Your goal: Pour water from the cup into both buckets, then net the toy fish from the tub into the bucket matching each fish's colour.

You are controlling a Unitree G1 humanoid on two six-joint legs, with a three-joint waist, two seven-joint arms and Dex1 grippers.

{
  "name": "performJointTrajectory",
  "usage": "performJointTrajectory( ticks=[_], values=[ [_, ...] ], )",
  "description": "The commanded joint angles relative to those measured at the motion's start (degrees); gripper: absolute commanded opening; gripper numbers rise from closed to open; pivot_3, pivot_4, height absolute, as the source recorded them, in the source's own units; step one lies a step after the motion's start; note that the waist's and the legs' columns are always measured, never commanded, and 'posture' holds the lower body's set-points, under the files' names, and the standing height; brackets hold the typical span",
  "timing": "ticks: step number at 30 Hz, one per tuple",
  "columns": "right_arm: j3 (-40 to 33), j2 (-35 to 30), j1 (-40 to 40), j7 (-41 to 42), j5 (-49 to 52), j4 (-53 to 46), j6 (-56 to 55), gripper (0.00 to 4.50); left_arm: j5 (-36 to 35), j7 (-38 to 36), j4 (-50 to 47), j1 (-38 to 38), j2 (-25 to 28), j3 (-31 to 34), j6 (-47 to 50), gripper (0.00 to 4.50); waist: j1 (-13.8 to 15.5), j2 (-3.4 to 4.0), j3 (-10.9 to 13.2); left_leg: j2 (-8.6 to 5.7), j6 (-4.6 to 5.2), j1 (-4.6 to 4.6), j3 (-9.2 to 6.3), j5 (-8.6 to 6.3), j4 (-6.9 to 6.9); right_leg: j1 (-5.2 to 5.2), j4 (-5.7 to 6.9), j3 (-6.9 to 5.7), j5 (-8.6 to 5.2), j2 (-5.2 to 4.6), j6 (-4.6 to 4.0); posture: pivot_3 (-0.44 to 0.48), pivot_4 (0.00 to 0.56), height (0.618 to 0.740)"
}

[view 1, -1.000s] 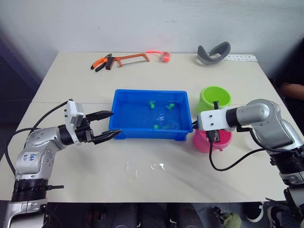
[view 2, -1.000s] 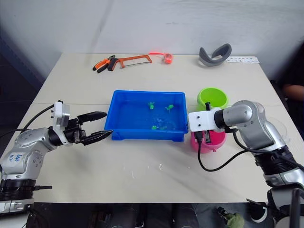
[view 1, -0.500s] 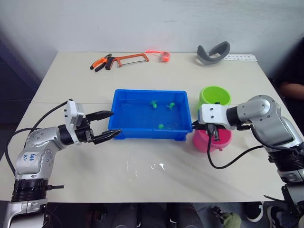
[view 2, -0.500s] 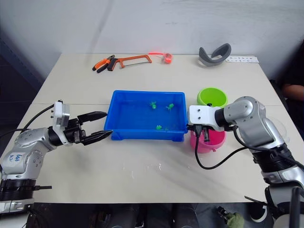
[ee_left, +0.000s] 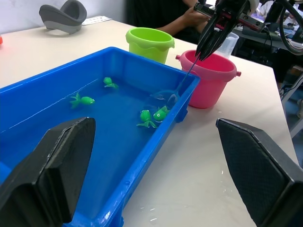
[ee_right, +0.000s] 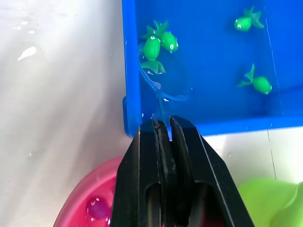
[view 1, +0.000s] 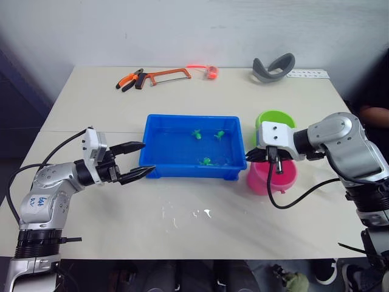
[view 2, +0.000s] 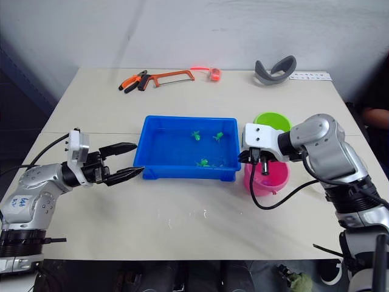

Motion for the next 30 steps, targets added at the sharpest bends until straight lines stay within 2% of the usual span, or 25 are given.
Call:
performJointTrajectory(
  ticks=[1,11,18,22,30],
  values=[
    [-1.6,-1.5,-2.3,0.8,0.7,-1.0,0.7,0.00,-0.7,0.0,-1.3,0.2,-0.1,1.0,-0.9,4.44,0.0,0.00,0.0,0.00,0.00,0.00,0.00,0.00,0.00,0.00,0.00,0.00,0.00,0.00,0.00,0.000,0.150,0.740],
    [-2.0,-2.9,-3.6,1.9,1.4,-2.2,2.6,0.00,-0.5,0.1,-1.2,0.1,-0.4,0.8,-1.3,4.44,0.0,0.00,0.0,0.01,-0.02,0.00,0.00,-0.01,0.00,-0.01,0.00,0.01,0.00,0.00,0.00,0.000,0.150,0.740],
    [-4.4,-6.2,-2.6,3.3,4.2,-3.6,2.3,0.00,-0.4,0.1,-1.0,0.1,-0.3,0.9,-1.5,4.44,0.0,0.01,0.0,0.00,-0.02,-0.01,0.00,-0.01,-0.01,-0.01,-0.01,0.01,0.00,-0.02,0.00,0.000,0.150,0.740],
    [-6.4,-6.1,-1.6,2.0,6.0,-4.4,1.7,0.00,-0.4,-0.1,-0.8,-0.3,-0.2,0.7,-1.5,4.44,0.0,0.01,0.0,0.01,-0.03,0.00,0.00,-0.02,-0.02,-0.01,-0.01,0.01,0.00,-0.02,0.00,0.000,0.150,0.740],
    [-17.6,-4.2,9.6,-4.0,13.4,-11.3,-1.9,0.00,-1.0,-0.4,-0.1,-2.2,-0.3,0.5,-0.9,4.44,0.2,0.01,0.0,0.00,-0.03,-0.01,0.00,-0.02,-0.03,0.00,-0.03,-0.01,0.00,-0.02,0.00,0.000,0.150,0.740]
  ],
)
